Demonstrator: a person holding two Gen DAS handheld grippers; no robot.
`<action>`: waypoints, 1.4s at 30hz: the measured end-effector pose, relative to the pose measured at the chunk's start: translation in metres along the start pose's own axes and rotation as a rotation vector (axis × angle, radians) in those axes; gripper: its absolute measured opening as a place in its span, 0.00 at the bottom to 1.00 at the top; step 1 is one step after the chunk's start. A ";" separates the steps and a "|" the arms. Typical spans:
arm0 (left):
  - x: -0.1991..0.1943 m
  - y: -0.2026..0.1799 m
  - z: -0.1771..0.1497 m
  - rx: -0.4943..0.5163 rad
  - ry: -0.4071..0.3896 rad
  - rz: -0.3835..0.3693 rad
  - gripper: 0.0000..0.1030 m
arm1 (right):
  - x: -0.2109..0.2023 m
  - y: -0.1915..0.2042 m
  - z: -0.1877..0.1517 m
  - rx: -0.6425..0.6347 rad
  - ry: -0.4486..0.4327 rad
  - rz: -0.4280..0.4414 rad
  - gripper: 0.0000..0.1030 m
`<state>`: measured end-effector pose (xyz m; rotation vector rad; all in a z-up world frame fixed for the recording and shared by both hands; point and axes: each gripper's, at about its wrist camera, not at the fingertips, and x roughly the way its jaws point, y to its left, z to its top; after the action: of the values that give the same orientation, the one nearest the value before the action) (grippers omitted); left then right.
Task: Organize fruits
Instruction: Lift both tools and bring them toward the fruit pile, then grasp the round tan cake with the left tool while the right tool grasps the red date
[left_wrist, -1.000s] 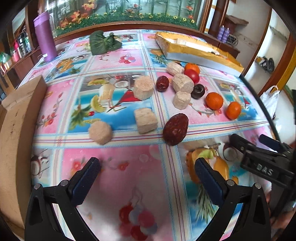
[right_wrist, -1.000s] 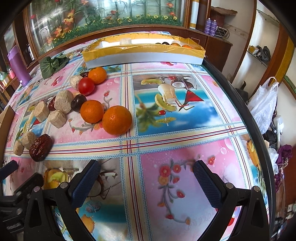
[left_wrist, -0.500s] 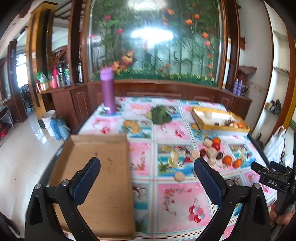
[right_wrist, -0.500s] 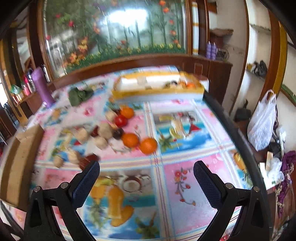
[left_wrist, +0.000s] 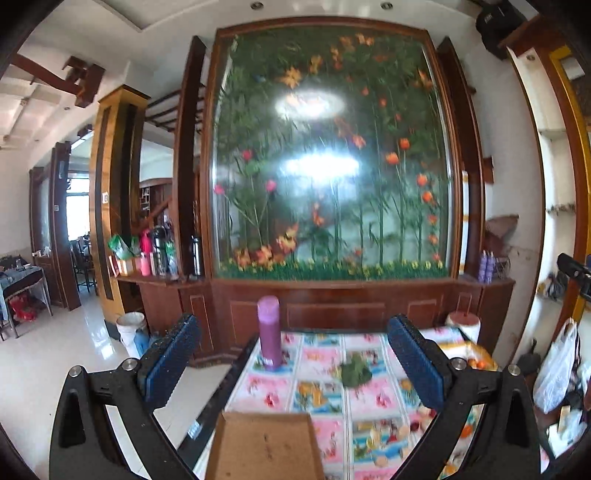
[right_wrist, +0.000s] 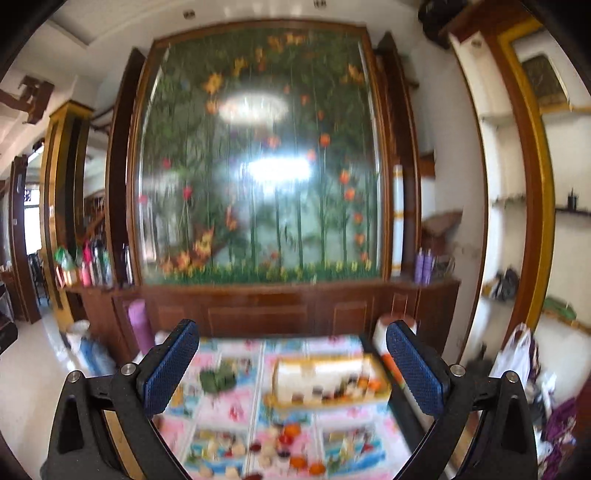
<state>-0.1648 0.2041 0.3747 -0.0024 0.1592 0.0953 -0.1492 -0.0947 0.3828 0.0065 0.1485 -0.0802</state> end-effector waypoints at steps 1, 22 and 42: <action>0.001 0.004 0.011 -0.012 -0.008 0.002 0.99 | -0.005 0.002 0.018 -0.014 -0.034 -0.012 1.00; 0.178 -0.073 -0.269 -0.100 0.701 -0.287 0.51 | 0.154 0.001 -0.276 0.104 0.715 0.267 0.63; 0.227 -0.131 -0.326 0.029 0.833 -0.363 0.51 | 0.203 0.034 -0.337 0.111 0.799 0.398 0.55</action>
<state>0.0187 0.0923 0.0165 -0.0425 0.9879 -0.2785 0.0035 -0.0727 0.0196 0.1801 0.9362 0.3192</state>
